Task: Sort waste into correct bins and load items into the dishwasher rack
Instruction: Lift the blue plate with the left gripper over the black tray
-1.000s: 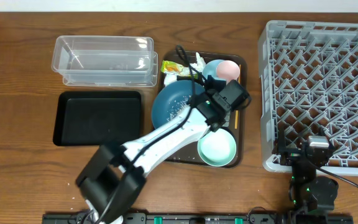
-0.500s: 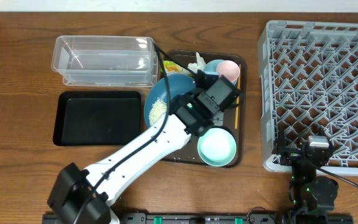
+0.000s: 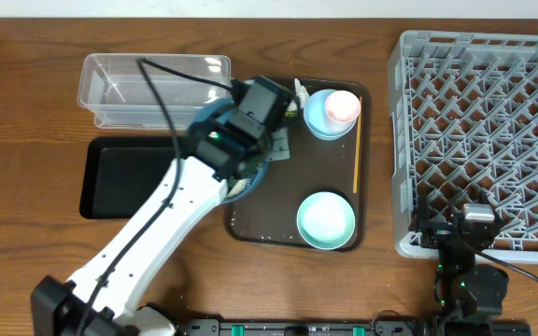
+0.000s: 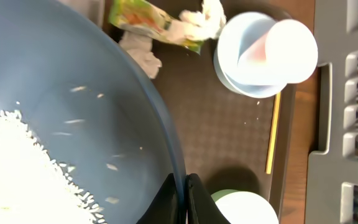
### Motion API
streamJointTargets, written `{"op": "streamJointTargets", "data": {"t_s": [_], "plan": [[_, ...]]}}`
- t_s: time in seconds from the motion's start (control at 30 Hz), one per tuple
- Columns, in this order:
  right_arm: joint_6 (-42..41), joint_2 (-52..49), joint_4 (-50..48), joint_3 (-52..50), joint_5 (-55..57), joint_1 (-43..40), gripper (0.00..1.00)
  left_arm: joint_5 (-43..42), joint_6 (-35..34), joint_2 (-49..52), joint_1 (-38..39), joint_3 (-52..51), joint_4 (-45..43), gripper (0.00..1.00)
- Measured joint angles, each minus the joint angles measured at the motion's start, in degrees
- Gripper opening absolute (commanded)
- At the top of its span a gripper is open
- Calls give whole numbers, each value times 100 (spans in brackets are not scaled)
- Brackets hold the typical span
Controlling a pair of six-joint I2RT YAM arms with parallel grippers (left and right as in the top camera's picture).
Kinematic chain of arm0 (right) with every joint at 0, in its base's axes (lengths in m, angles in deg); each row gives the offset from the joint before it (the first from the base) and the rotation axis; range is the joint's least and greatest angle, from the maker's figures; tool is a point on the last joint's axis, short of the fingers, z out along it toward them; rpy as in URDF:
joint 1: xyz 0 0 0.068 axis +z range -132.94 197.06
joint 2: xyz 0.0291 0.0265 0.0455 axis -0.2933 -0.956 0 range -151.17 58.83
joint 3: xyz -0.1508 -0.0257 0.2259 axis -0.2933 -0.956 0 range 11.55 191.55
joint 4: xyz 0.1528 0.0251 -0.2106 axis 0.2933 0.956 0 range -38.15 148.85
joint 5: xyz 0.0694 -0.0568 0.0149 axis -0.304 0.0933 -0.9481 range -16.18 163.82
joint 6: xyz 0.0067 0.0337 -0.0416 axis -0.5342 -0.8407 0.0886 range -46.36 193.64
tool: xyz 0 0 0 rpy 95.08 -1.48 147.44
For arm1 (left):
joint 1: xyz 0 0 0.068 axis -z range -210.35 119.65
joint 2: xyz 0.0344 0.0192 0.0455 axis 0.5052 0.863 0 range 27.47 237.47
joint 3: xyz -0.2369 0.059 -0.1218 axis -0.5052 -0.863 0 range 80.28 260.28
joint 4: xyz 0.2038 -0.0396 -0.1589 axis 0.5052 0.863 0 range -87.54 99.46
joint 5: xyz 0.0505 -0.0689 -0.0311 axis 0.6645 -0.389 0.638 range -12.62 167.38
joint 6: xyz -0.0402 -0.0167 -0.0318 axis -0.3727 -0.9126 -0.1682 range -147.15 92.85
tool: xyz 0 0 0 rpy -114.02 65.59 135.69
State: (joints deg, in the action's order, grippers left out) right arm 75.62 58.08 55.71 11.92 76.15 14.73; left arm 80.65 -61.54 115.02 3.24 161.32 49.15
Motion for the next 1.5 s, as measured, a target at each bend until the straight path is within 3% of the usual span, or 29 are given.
{"op": "streamJointTargets", "data": {"t_s": [0.27,0.77,0.97,1.5], "plan": [[0,0,0,0,0,0,99,-275,173,-293,-573,0,109,6],[0,0,0,0,0,0,99,-2470,638,-293,-2339,-2,140,6],[0,0,0,0,0,0,99,-3171,743,-293,-2684,-42,219,6],[0,0,0,0,0,0,99,-4046,872,-293,-3388,-420,81,6]]}}
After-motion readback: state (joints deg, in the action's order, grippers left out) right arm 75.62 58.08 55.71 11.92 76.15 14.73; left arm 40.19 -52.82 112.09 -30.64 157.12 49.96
